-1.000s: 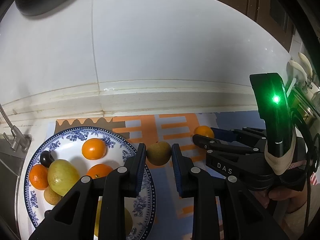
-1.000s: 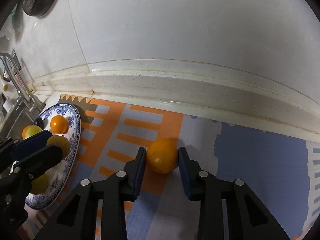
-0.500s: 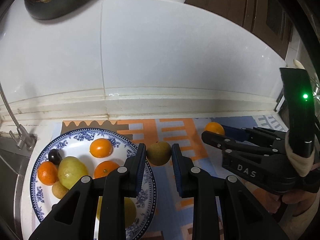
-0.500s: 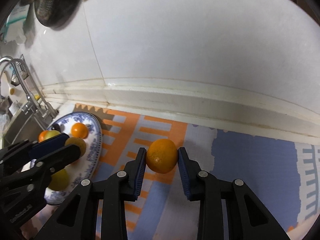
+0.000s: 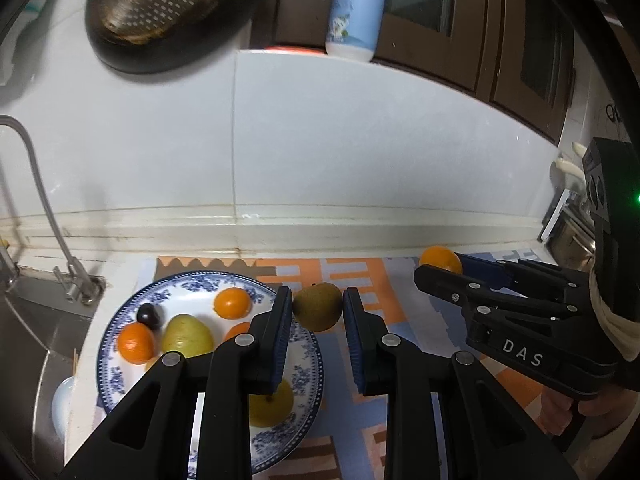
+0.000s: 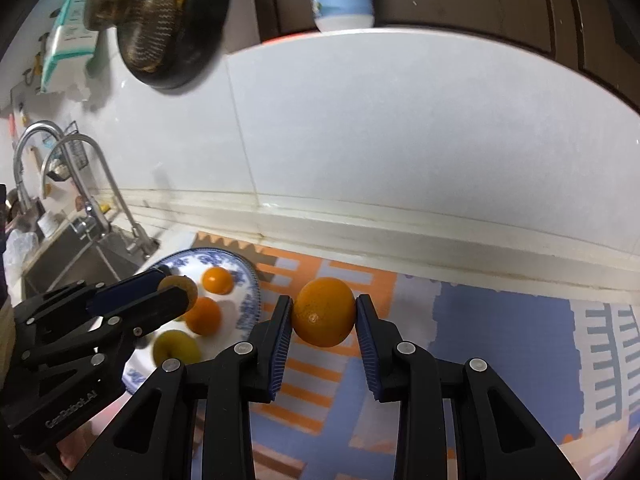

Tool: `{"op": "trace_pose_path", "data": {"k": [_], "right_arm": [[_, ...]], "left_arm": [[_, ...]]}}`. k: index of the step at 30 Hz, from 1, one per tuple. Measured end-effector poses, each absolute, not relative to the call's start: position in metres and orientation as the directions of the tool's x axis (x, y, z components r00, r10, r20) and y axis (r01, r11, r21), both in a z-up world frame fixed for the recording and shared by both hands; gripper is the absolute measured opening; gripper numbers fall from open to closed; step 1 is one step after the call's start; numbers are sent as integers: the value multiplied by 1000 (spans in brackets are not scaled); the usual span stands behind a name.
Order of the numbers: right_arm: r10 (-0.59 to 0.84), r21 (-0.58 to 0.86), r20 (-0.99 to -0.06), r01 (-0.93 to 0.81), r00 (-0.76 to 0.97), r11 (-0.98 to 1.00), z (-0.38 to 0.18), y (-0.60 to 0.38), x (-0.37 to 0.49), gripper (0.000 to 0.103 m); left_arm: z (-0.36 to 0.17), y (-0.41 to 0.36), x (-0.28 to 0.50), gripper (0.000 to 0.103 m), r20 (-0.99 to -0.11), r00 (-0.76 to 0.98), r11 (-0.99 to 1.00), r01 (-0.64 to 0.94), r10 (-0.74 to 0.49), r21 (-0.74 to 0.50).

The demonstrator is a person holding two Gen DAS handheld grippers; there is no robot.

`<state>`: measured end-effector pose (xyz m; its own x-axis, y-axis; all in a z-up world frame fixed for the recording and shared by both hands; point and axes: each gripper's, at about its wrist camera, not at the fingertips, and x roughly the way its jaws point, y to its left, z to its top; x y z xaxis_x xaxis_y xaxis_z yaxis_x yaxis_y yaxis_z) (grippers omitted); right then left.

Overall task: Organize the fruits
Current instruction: 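Place the yellow fruit and small orange on the plate and open both tools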

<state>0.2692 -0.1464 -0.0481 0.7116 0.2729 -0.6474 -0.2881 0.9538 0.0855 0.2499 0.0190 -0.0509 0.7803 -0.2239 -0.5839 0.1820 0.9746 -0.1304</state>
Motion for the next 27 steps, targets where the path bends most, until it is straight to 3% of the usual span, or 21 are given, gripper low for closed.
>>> {"op": "trace_pose_path", "data": {"k": [17, 27], "right_arm": [[365, 66, -611, -414, 703, 908, -24, -91, 248, 33], [405, 48, -622, -483, 671, 874, -32, -56, 250, 33]], "left_arm": [[-33, 73, 216, 26, -543, 830, 989, 71, -129, -127], [-44, 101, 201, 26, -576, 815, 997, 20, -61, -79]]}}
